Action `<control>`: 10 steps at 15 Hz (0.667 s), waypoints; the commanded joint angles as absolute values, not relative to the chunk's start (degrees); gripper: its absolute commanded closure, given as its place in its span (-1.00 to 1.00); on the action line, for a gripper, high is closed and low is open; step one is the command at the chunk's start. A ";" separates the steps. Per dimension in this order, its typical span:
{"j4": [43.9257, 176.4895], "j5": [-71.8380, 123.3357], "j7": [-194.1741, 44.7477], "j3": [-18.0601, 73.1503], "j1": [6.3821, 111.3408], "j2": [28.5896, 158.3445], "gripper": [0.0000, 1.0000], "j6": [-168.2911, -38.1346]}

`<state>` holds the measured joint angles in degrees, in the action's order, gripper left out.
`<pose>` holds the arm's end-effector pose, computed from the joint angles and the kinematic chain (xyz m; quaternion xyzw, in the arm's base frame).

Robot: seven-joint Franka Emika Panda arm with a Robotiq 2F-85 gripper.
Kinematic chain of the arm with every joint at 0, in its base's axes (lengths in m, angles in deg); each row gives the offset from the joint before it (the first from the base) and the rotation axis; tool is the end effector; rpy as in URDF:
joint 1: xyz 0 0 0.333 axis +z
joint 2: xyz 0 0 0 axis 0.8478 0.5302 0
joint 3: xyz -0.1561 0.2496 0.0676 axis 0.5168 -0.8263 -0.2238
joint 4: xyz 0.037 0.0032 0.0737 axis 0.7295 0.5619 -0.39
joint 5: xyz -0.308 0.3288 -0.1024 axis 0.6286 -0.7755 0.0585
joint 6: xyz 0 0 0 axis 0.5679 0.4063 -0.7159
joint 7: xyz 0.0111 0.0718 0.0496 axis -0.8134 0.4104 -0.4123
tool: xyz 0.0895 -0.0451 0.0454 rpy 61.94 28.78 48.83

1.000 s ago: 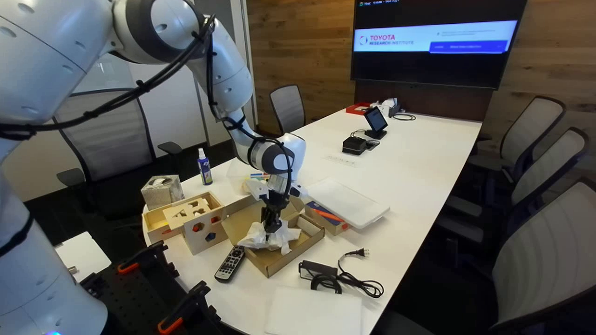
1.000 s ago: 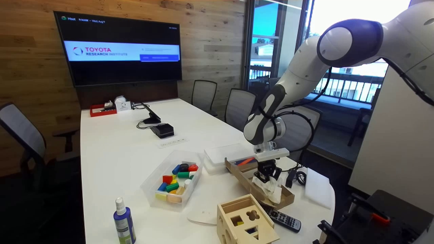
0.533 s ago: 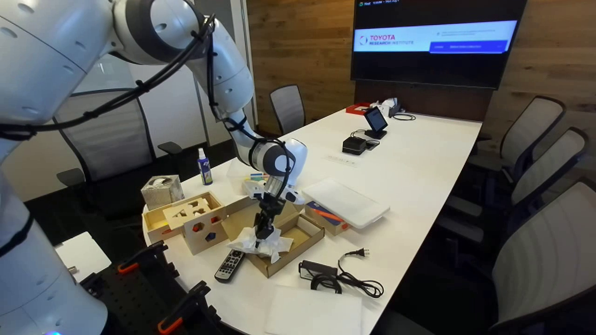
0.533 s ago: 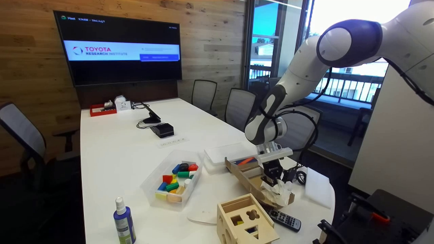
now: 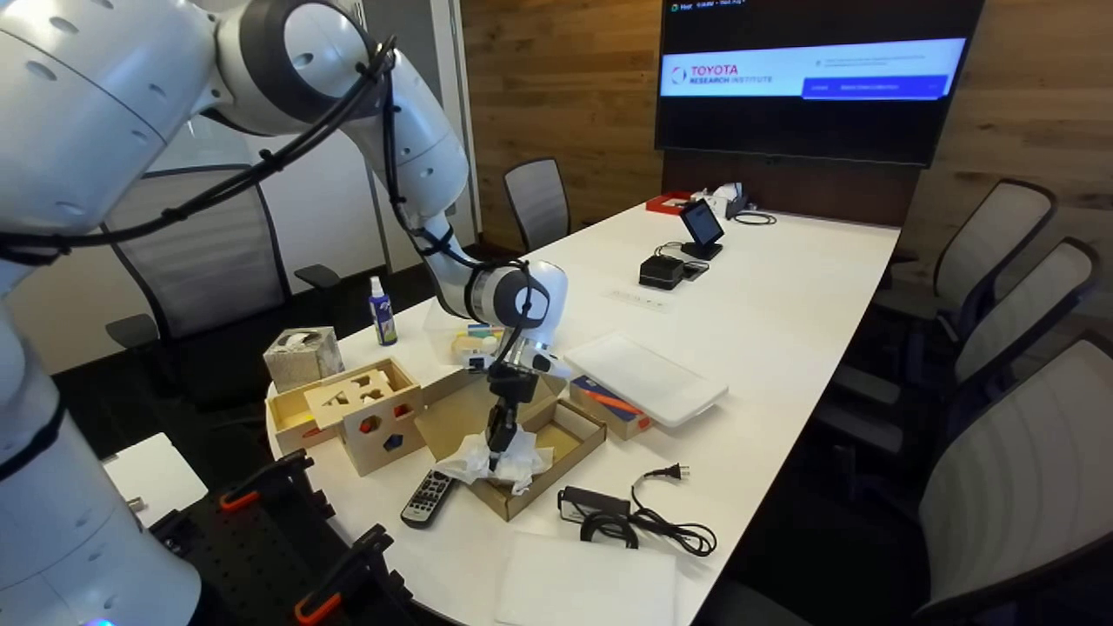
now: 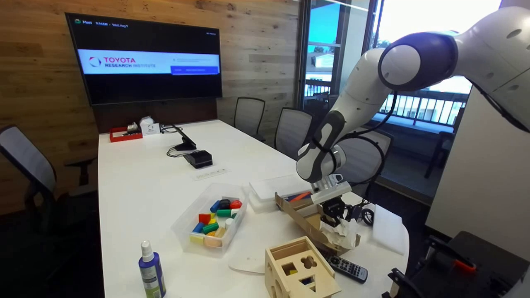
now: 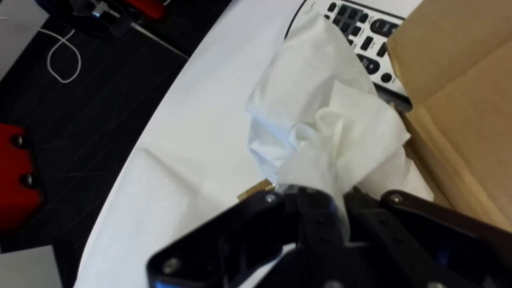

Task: Use the napkins to wipe inside the box

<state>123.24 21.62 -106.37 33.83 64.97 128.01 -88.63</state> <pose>0.5526 -0.0486 -0.0574 0.8944 -0.3192 -0.2736 0.1528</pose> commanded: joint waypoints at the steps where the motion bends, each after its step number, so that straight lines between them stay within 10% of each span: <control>1: 119.46 26.06 -110.72 35.71 68.38 129.12 0.98 -89.11; 10: 110.60 28.00 -109.40 34.76 68.00 137.45 0.98 -101.69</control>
